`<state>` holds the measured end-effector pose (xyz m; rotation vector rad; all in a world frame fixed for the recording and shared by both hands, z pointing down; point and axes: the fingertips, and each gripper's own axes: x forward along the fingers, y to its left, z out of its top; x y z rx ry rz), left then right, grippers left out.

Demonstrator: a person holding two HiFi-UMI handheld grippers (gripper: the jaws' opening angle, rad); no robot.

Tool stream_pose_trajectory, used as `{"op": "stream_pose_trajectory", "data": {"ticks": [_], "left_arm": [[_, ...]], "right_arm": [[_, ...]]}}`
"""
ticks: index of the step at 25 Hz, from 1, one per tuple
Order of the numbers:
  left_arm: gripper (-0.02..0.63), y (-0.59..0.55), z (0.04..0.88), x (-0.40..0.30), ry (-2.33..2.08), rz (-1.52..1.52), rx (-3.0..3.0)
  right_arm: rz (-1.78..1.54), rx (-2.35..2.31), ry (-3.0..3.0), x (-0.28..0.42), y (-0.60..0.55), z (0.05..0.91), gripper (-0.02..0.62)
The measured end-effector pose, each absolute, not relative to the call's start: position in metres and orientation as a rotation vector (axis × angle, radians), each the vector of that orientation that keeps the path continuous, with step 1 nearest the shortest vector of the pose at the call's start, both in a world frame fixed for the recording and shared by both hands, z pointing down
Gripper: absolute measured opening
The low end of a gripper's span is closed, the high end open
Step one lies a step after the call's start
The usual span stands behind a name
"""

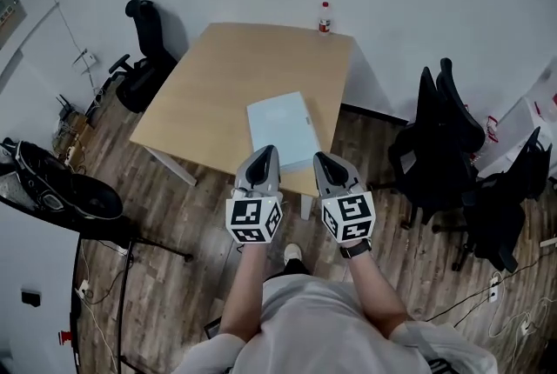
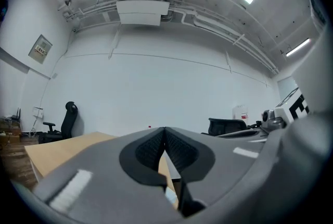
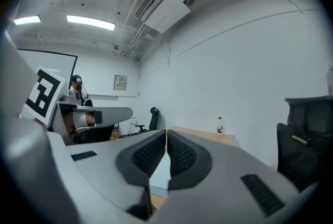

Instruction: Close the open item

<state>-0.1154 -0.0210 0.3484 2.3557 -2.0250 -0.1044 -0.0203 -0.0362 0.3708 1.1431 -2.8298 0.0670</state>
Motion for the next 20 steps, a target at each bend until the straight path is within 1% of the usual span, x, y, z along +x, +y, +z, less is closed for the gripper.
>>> {"op": "stream_pose_trajectory", "data": {"ticks": [10,20], "left_arm": [[0.009,-0.105,0.369,-0.164,-1.914,-0.067,2.407],[0.009,-0.160,0.407,-0.183,-1.843,0.023,2.416]], "right_arm": [[0.050,1.182,-2.776,-0.077,-0.114,0.386,0.015],[0.129,1.203,-2.708,-0.088,-0.156,0.433,0.015]]}}
